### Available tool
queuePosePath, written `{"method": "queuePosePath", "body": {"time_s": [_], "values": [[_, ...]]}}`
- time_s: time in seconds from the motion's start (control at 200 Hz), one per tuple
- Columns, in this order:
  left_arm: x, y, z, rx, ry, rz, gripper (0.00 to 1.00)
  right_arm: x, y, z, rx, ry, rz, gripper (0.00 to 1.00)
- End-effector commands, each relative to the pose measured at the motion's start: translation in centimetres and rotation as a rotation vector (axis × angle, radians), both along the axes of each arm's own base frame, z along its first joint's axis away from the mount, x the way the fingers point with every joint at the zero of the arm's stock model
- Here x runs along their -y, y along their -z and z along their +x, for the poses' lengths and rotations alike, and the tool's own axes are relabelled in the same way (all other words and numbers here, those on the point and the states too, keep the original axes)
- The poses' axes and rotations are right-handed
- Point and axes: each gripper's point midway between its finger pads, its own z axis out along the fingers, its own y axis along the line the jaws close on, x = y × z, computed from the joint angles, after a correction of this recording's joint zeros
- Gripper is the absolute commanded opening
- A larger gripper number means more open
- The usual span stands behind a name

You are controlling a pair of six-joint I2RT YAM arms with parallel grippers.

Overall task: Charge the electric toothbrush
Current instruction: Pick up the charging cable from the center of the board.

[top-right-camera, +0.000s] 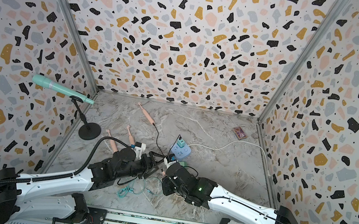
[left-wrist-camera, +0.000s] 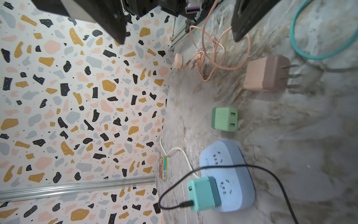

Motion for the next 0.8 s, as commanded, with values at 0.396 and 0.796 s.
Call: {"method": "queuePosePath", "body": {"time_s": [0.396, 0.796], "values": [[2.2, -1.1, -0.2, 0.047, 0.067, 0.098, 0.45, -0.4, -2.9, 0.8, 0.073, -0.020, 0.038, 0.00], [2.2, 0.8, -0.1, 0.059, 0.115, 0.244, 0.32, -0.3, -2.6, 0.6, 0.067, -0.038, 0.016, 0.00]]}}
